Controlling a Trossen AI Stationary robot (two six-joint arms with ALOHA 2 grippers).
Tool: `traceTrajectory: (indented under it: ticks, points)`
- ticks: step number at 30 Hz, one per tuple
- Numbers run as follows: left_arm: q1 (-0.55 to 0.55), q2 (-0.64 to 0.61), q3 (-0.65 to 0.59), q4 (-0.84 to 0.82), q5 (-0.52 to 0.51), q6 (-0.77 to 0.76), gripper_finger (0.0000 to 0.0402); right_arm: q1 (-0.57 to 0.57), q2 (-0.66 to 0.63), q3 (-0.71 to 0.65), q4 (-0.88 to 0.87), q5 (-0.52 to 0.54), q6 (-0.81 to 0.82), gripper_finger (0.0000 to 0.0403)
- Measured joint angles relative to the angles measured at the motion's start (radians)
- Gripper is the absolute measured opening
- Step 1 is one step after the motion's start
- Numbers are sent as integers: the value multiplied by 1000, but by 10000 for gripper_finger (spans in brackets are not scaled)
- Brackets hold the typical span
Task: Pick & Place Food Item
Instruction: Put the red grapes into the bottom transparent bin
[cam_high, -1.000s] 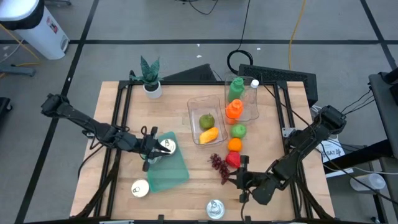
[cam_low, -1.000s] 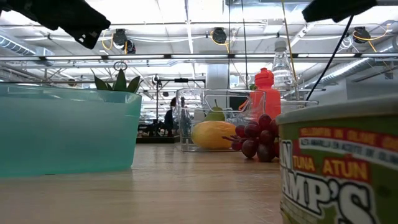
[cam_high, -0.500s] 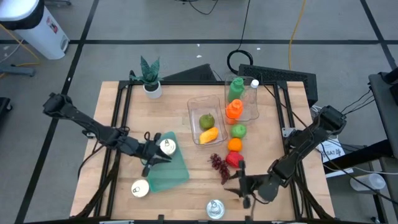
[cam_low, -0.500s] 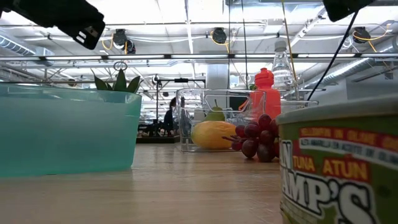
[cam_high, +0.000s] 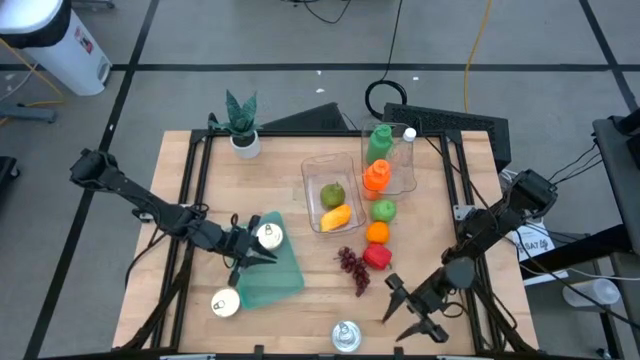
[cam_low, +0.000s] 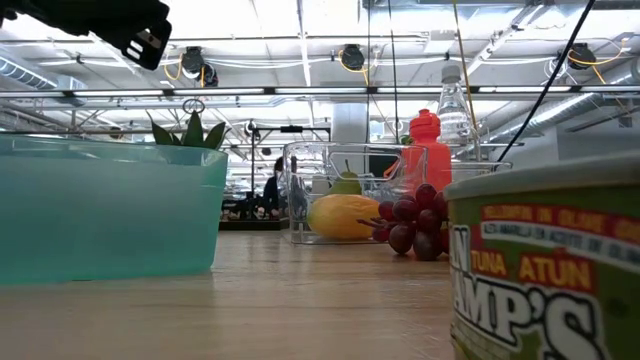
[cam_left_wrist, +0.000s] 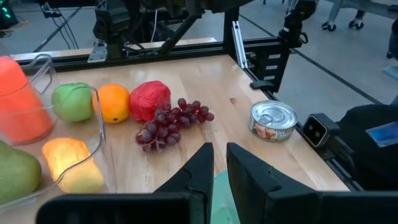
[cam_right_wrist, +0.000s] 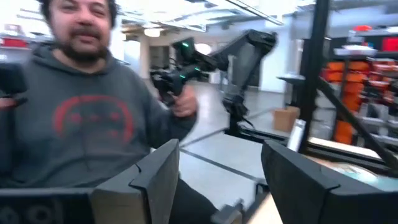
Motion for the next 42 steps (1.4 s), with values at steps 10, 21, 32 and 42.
traceTrajectory:
  ticks: [10,21,32,42]
  points:
    - [0,0,0,0,-2,0,51,21,0,88,-232,393,-49,204]
    - [0,0,0,0,-3,-11,51,39,0,433,-1009,549,238,190]
    - [0,0,0,-37,-4,-34,51,96,193,494,-1058,497,528,189]
    - [-2,48,0,18,-2,-35,51,104,348,494,-970,497,642,189]
